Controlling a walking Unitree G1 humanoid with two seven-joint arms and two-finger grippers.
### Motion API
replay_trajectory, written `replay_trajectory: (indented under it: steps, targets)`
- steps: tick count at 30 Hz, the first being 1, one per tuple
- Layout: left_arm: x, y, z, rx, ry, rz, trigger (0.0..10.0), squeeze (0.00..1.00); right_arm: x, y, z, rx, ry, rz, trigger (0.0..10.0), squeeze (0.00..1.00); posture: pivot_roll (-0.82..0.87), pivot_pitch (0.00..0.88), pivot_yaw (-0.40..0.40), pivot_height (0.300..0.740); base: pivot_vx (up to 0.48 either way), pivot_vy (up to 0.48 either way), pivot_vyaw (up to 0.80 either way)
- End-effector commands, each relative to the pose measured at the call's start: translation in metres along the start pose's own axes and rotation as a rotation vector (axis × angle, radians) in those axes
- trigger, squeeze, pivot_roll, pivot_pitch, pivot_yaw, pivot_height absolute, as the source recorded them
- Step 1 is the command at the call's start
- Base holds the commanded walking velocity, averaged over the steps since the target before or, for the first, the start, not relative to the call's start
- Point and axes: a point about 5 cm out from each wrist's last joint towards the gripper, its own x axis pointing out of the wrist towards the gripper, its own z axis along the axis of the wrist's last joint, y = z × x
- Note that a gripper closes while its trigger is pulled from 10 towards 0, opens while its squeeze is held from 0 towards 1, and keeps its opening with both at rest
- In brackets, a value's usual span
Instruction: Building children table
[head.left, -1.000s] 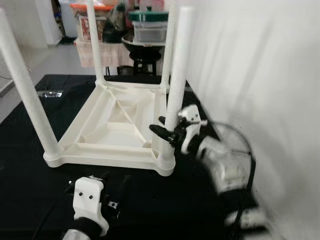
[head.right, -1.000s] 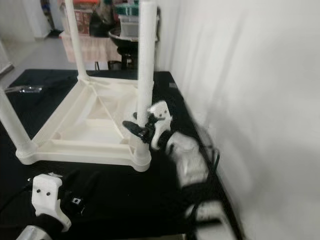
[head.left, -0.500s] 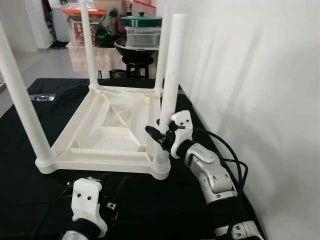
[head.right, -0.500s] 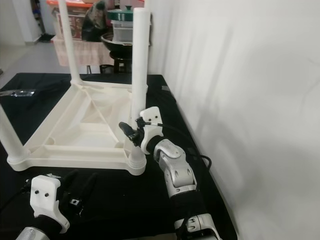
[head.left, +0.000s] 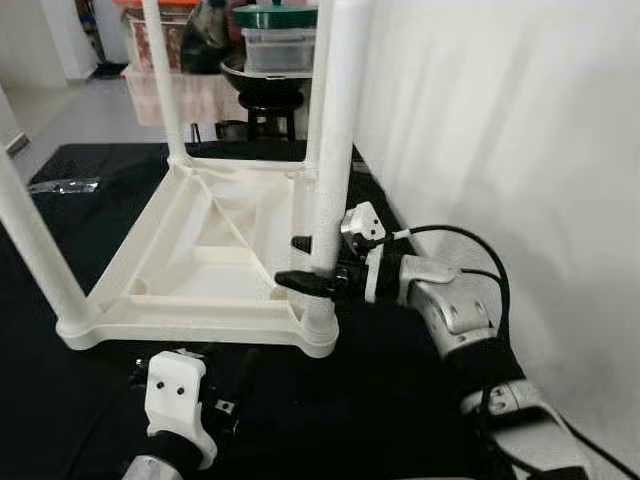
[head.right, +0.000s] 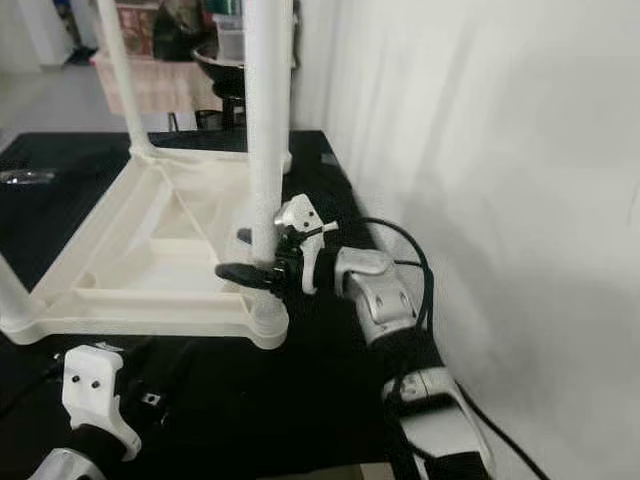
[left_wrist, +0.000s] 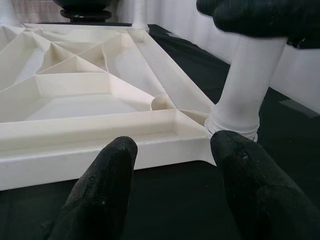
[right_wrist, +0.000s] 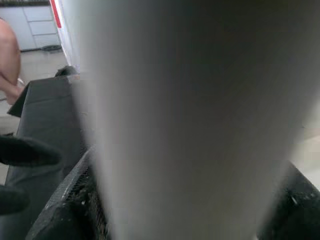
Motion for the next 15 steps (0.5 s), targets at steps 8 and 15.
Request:
replay_trajectory:
  steps: [8,15]
  targets:
    - [-0.003,0.003,0.0,0.016,0.015,0.015,10.0,0.0,0.006,-0.009,-0.001,0.02,0.014,0.11,0.0,0.0,0.11,0.0,-0.081,0.74,0.0,0.0,0.0]
    - [-0.003,0.005,0.0,0.02,0.019,0.02,10.0,0.0,-0.004,-0.013,-0.006,0.045,-0.005,0.112,0.0,0.0,0.11,0.0,-0.075,0.74,0.0,0.0,0.0]
